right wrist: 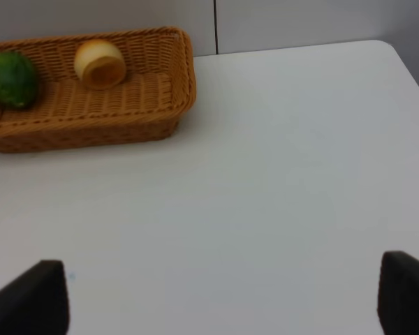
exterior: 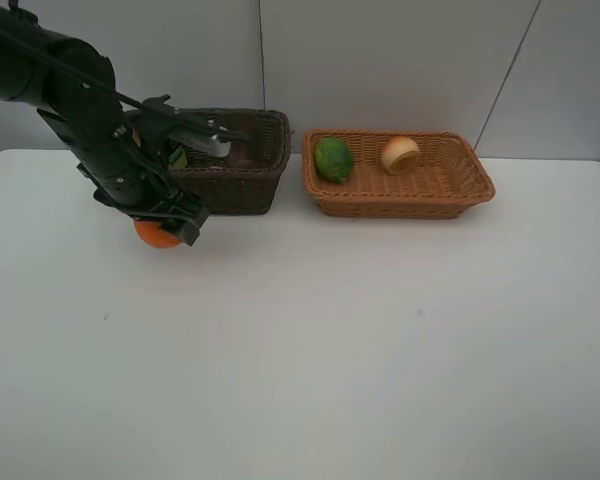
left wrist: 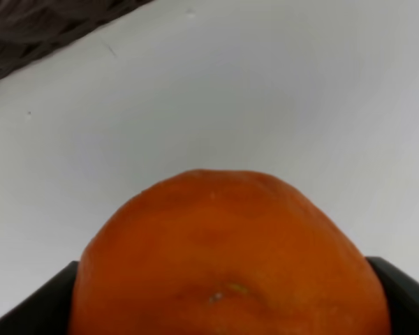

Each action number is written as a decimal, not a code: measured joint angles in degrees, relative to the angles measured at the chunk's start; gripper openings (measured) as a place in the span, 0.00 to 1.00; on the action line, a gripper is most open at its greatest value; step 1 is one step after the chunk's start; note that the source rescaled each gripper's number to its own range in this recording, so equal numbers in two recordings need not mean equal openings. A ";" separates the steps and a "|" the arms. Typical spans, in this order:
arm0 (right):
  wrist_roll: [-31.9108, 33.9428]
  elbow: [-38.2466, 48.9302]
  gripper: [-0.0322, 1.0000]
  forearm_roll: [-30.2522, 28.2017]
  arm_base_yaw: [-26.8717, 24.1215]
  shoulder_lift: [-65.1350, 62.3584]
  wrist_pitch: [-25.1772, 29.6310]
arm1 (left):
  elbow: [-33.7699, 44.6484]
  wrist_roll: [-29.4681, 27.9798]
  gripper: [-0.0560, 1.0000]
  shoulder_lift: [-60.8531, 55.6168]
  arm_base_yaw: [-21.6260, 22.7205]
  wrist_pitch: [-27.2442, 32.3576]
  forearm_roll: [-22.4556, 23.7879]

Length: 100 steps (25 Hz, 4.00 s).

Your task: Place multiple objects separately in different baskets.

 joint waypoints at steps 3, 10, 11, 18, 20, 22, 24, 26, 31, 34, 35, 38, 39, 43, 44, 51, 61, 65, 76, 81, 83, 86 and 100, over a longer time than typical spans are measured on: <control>0.00 0.00 0.95 0.00 0.00 0.00 0.00 | 0.00 0.25 0.93 -0.17 -0.31 0.08 -0.32; 0.00 0.00 0.95 0.00 0.00 0.00 0.00 | -1.35 0.31 0.93 -0.17 -2.36 0.11 -1.39; 0.00 0.00 0.95 0.00 0.00 0.00 0.00 | -2.29 0.36 0.93 -0.17 -3.01 0.02 -1.39; 0.00 0.00 0.95 0.00 0.00 0.00 0.00 | -13.60 0.36 0.93 2.55 -8.26 -1.96 -1.59; 0.00 0.00 0.95 0.00 0.00 0.00 0.00 | -18.09 0.36 0.93 4.84 -9.52 -2.01 -1.59; 0.00 0.00 0.95 0.00 0.00 0.00 0.00 | -23.16 0.36 0.93 7.63 -10.77 -1.91 -1.59; 0.00 0.00 0.95 0.00 0.00 0.00 0.00 | -27.81 0.36 0.93 10.16 -11.79 -1.86 -1.59; 0.00 0.00 0.95 0.00 0.00 0.00 0.00 | -32.61 0.36 0.93 12.95 -12.63 -1.80 -1.59; 0.00 0.00 0.95 0.00 0.00 0.00 0.00 | -42.19 0.36 0.93 19.69 -14.05 -2.42 -1.59; 0.00 0.00 0.95 0.00 0.00 0.00 0.00 | -46.70 0.36 0.93 23.41 -15.13 -4.50 -2.12; 0.00 0.00 0.95 0.00 0.00 0.00 0.00 | -48.15 0.36 0.93 24.75 -15.37 -5.24 -2.53; 0.00 0.00 0.95 0.00 0.00 0.00 0.00 | -51.50 0.36 0.93 28.37 -16.23 -8.86 -3.20; 0.00 0.00 0.95 0.00 0.00 0.00 0.00 | -52.53 0.36 0.93 29.57 -16.31 -9.79 -3.26; 0.00 0.00 0.95 0.00 0.00 0.00 0.00 | -54.36 0.36 0.93 32.98 -16.62 -13.81 -3.26; 0.00 0.00 0.95 0.00 0.00 0.00 0.00 | -54.47 0.36 0.93 33.69 -16.62 -15.12 -3.26; 0.00 0.00 0.95 0.00 0.00 0.00 0.00 | -54.81 0.36 0.93 36.47 -17.14 -20.36 -3.26; 0.00 0.00 0.95 0.00 0.00 0.00 0.00 | -54.88 0.25 0.96 36.54 -17.18 -21.72 -3.50; 0.00 0.00 0.95 0.00 0.00 0.00 0.00 | -55.04 0.21 0.99 36.54 -17.18 -22.63 -3.49; 0.00 0.00 0.95 0.00 0.00 0.00 0.00 | -55.06 0.21 0.99 36.54 -17.18 -22.63 -3.49; 0.00 0.00 0.95 0.00 0.00 0.00 0.00 | -55.06 0.21 0.99 36.54 -17.18 -22.63 -3.49; 0.00 0.00 0.95 0.00 0.00 0.00 0.00 | -55.06 0.21 0.99 36.54 -17.18 -22.63 -3.49; 0.00 0.00 0.95 0.00 0.00 0.00 0.00 | -55.06 0.21 0.99 36.54 -17.20 -22.63 -3.49; 0.00 0.00 0.95 0.00 0.00 0.00 0.00 | -55.17 1.45 0.99 26.76 -19.07 0.32 -1.68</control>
